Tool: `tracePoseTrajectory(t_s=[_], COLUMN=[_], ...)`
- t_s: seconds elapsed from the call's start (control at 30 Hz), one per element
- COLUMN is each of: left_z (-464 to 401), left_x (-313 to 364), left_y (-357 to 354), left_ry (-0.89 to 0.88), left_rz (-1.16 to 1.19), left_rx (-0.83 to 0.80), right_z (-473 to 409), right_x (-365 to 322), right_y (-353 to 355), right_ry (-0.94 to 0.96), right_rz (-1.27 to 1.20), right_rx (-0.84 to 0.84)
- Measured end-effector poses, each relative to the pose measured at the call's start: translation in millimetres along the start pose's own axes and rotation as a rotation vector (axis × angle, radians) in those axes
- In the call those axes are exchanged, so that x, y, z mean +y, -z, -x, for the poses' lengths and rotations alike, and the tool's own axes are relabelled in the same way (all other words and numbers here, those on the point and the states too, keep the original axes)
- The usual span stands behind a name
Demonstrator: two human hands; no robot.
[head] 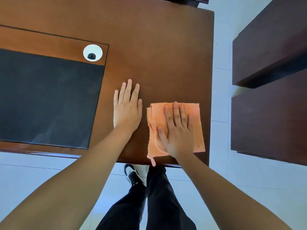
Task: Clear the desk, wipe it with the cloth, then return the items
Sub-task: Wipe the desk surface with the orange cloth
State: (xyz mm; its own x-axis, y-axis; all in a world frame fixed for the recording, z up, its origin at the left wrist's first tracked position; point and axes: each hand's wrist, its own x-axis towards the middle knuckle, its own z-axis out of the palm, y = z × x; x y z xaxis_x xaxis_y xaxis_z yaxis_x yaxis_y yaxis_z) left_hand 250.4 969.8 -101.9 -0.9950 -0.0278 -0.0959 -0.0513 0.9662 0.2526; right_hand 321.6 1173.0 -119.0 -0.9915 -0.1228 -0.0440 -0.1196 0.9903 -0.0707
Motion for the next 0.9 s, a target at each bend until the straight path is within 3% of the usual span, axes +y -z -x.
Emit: tracePoseTrajectory(t_s=[0.3,0.5,0.9], left_z=[-17.8,-55.9,-164.1], left_x=[19.4,39.6,81.1], left_y=[3.0,5.3,-1.4], left_ry=[0.050,-0.002,0.077], left_rz=[0.081,0.037,0.007], left_rx=[0.153,0.120,0.076], right_z=[12.9,-34.0,-157.1], right_x=[22.3,51.0,93.2], right_y=[-1.3,1.4,11.3], right_ry=[0.089,0.086,0.058], right_rz=[-0.042,-0.035,-0.005], right_rx=[-0.013,0.011,0.038])
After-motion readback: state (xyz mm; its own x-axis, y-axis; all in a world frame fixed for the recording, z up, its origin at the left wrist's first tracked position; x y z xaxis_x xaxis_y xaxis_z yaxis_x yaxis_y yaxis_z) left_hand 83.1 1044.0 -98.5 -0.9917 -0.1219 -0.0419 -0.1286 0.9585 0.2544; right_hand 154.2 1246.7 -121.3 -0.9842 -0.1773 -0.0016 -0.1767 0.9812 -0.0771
